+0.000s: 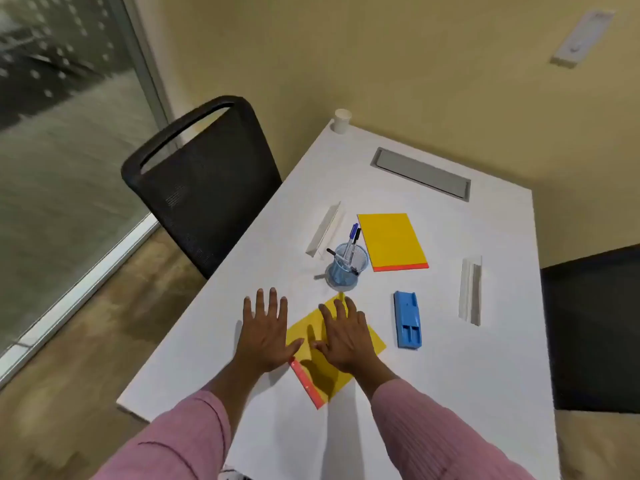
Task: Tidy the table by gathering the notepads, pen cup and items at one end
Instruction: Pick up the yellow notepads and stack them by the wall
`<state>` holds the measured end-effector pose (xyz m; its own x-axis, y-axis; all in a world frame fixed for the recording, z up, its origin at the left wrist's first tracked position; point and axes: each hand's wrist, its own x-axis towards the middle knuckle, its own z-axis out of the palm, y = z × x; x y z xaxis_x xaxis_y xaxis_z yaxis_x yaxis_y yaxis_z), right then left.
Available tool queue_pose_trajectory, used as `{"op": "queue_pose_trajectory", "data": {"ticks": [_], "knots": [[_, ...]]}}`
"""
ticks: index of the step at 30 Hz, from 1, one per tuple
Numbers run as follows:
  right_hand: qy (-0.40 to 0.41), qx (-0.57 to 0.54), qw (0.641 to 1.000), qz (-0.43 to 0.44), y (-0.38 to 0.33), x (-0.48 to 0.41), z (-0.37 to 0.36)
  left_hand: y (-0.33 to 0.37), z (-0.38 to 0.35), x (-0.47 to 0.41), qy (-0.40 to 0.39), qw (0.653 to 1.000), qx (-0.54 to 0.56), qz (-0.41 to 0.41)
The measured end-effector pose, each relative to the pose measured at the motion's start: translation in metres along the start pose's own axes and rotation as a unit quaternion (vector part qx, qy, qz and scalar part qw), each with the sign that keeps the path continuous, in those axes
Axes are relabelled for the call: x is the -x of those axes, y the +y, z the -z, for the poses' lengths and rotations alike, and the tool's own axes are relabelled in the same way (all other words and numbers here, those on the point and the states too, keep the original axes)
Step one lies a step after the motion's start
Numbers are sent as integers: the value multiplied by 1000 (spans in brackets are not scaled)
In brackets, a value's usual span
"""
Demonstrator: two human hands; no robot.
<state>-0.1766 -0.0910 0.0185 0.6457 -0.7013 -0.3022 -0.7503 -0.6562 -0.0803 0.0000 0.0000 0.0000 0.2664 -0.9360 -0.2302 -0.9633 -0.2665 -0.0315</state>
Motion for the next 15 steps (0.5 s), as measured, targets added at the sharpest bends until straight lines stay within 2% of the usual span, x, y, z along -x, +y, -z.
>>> {"op": "queue_pose_trajectory", "data": {"ticks": [4, 15], "knots": [[-15, 24, 998, 56, 2, -17, -17, 7, -27, 5, -37, 998, 28, 50], [-99, 117, 969, 192, 20, -63, -27, 32, -60, 13, -118, 983, 82, 116]]}}
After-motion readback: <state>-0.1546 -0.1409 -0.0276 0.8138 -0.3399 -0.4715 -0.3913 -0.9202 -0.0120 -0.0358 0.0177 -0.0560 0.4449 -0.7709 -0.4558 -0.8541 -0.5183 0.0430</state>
